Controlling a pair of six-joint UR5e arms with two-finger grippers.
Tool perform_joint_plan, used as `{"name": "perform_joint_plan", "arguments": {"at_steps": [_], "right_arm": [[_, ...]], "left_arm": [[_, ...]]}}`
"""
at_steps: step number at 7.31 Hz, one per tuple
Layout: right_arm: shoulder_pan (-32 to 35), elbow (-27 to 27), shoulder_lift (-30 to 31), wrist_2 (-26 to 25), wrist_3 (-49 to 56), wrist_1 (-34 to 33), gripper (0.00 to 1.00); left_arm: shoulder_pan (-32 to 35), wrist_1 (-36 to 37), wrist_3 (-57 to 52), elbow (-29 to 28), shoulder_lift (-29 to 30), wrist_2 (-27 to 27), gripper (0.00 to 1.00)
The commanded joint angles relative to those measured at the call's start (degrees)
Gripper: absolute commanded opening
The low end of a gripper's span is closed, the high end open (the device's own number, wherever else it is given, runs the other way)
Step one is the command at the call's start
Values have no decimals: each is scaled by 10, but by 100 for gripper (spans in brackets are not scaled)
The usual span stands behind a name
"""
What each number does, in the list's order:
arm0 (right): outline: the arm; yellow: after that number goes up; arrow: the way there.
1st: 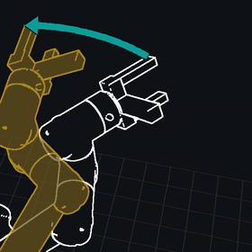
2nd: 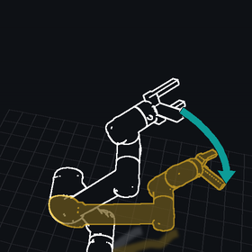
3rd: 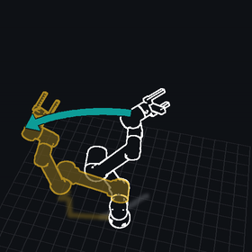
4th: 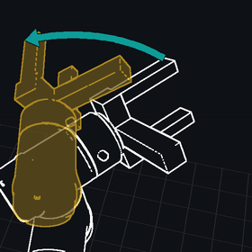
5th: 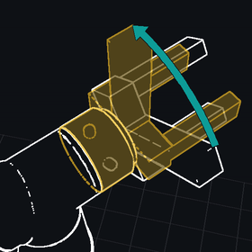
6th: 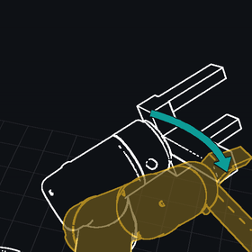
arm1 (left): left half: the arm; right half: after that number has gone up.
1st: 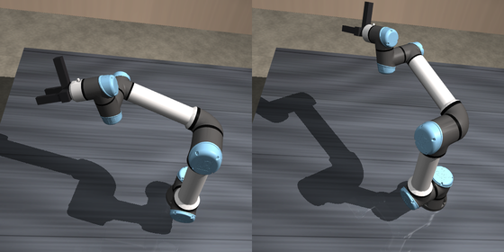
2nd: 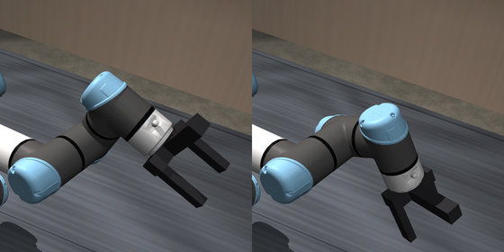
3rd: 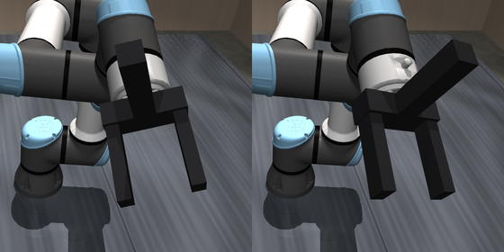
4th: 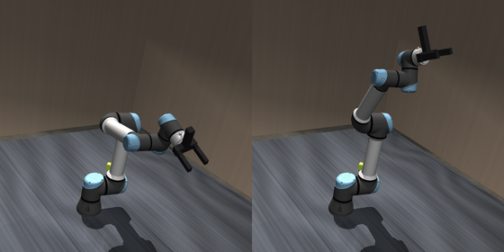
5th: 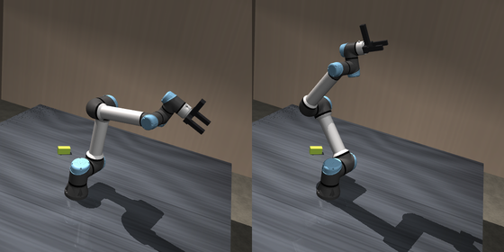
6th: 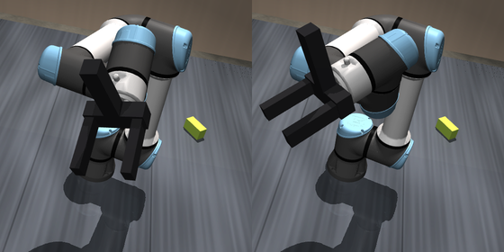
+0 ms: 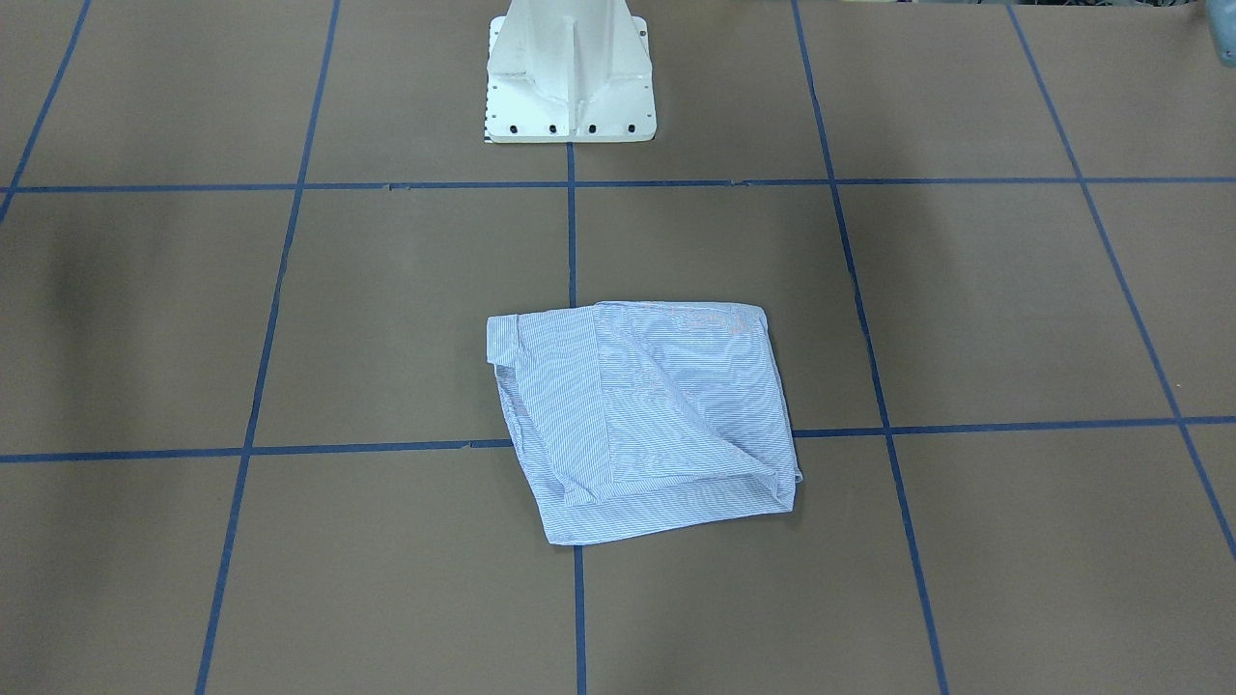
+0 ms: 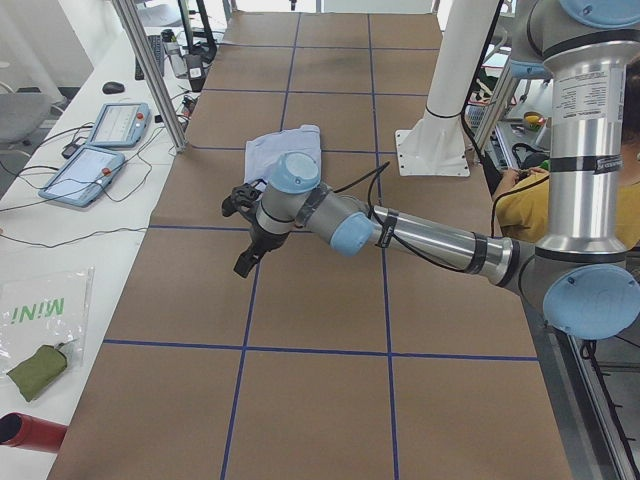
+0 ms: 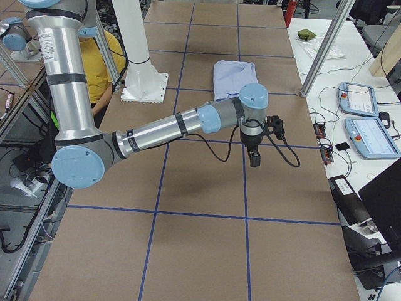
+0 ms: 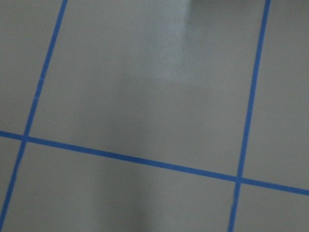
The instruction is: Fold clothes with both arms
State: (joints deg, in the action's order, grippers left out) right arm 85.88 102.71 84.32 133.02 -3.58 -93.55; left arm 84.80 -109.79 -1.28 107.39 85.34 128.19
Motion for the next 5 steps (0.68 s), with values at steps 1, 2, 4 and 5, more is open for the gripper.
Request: {"name": "perform_joint_plan", "arguments": {"at_steps": [1,2,4,5], "right_arm": [[66,11,108,7,64,-44,100],[66,10,147,7,60,-27,100],[67,4,162,8,57,-11,100],[67,0,164,10,58,-10,100]], "left_arm": [[15,73,-1,-5,-1,2,100],[15,84,0,-6,-9,4,100],[15,188,-2,-12,-8,17,100],[16,215,-3,-3,-12,16,100]]}}
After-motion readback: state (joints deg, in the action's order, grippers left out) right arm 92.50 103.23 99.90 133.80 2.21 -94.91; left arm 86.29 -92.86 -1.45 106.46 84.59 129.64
